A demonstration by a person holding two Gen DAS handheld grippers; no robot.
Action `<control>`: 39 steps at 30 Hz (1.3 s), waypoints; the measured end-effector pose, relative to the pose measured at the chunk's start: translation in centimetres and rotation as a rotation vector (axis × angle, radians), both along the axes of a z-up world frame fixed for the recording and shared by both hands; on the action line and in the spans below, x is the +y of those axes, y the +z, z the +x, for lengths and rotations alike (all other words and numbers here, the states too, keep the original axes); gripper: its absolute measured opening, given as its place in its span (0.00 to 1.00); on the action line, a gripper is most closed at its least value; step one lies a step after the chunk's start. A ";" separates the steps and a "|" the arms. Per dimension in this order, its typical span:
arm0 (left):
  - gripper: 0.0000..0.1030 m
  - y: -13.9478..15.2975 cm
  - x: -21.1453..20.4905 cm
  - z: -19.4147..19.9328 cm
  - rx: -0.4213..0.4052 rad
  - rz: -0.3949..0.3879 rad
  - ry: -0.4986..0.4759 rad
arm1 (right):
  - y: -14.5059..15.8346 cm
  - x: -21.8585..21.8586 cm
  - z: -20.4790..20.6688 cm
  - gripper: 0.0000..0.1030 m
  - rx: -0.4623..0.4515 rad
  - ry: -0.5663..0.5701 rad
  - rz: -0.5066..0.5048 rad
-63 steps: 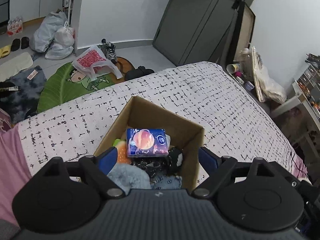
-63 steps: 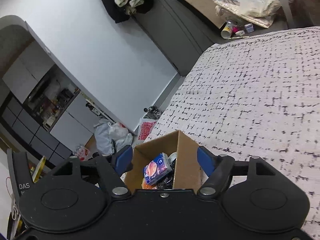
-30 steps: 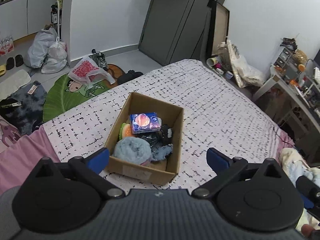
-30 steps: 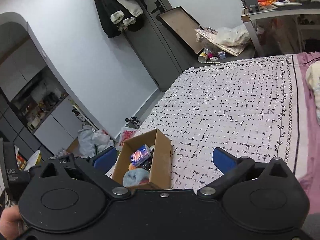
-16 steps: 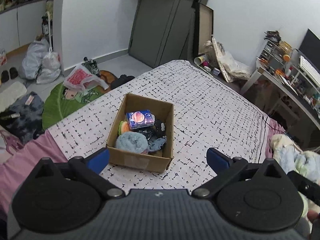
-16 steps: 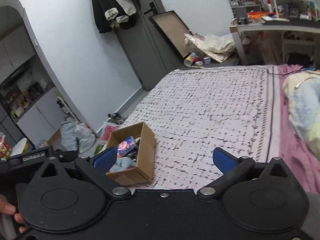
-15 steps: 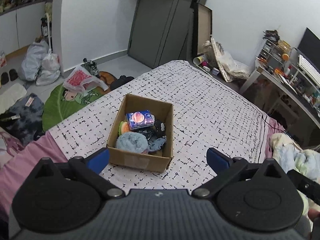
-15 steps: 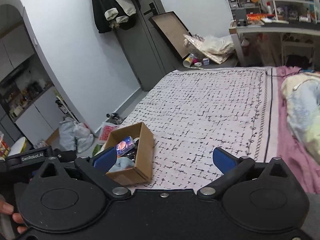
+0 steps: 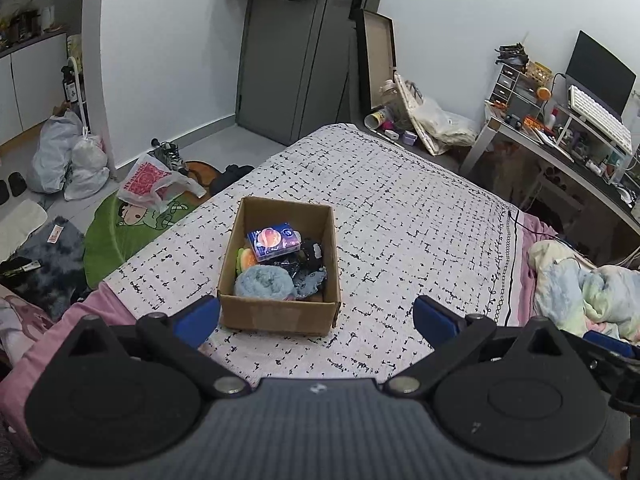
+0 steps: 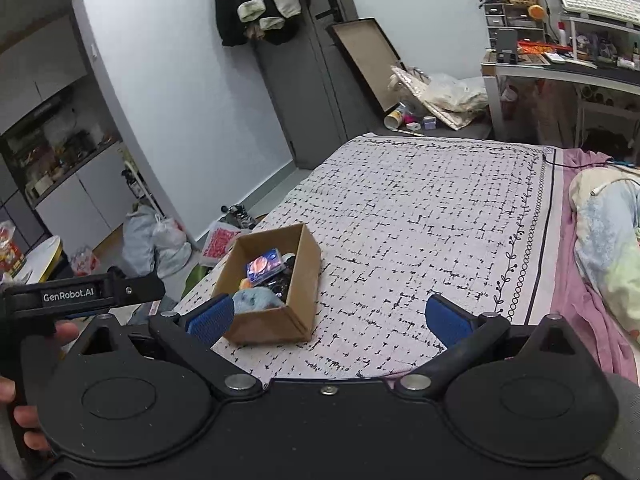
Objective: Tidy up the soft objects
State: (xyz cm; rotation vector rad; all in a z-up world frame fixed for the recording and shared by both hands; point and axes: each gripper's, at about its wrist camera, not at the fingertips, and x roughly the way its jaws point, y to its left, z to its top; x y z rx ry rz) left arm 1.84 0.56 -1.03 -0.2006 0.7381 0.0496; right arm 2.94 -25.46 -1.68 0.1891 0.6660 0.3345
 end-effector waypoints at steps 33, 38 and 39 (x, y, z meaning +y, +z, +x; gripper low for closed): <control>0.99 -0.6 0.1 0.0 0.028 0.067 -0.020 | -0.3 1.5 0.2 1.00 0.021 0.029 -0.033; 0.99 -0.7 0.2 0.1 0.030 0.067 -0.026 | -0.3 1.5 0.2 1.00 0.025 0.024 -0.035; 0.99 -0.7 0.2 0.2 0.031 0.067 -0.026 | -0.2 1.5 0.2 1.00 0.024 0.024 -0.035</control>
